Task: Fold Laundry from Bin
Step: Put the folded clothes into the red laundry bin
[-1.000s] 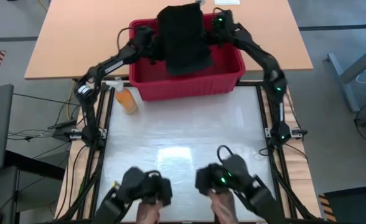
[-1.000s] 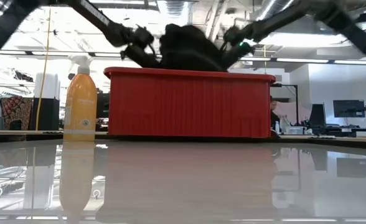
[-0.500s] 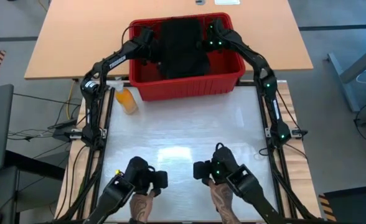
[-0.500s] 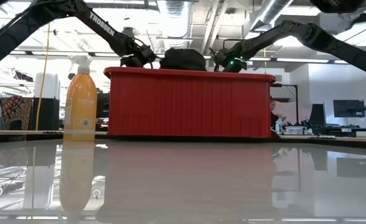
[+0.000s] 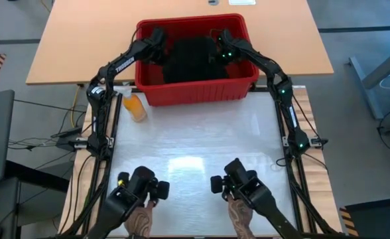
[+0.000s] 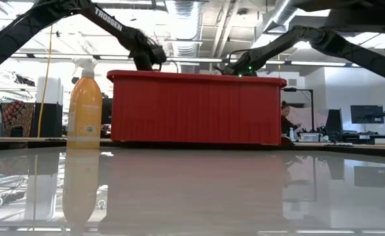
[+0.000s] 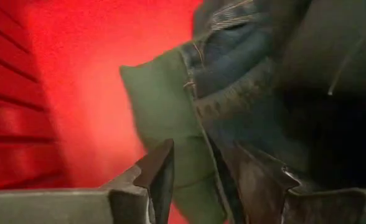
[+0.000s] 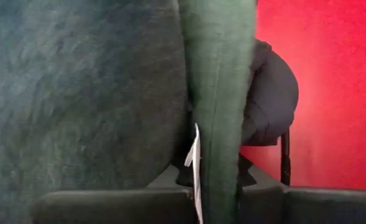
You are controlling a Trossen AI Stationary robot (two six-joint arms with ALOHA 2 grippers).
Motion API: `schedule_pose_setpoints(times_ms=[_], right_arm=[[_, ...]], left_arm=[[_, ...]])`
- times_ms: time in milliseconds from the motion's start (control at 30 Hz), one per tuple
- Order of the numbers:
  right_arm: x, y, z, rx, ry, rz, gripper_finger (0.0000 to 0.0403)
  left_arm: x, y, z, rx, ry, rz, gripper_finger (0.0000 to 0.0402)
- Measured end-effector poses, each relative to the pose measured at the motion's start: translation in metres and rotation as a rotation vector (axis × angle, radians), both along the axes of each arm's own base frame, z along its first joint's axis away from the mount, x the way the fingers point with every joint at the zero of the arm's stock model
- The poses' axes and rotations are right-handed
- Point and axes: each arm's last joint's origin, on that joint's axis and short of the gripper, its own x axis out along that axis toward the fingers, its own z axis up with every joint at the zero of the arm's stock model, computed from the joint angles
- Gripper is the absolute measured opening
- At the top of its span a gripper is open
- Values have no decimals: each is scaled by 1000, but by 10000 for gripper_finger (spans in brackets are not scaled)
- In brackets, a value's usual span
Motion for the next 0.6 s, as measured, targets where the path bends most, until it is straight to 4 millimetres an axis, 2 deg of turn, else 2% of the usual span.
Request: schedule_pose_setpoints(times_ms=[200,267,367,467,600], right_arm=[[-9,-4,1,6,27,-17,49],[-10,-4,1,5,33,-19,50],[-10,-4,2,-1,30,-20,52],[-11,-5,2,-5,27,-23,52],[-13,-7,6,-12,21,-26,53]], left_arm=[[-6,-3,54,187,180,8,133],[-11,-6,73,267,288,60,127],[-8,-14,93,345,419,80,119],[-4,-20,114,383,320,9,114],[11,-27,128,412,48,-231,108]])
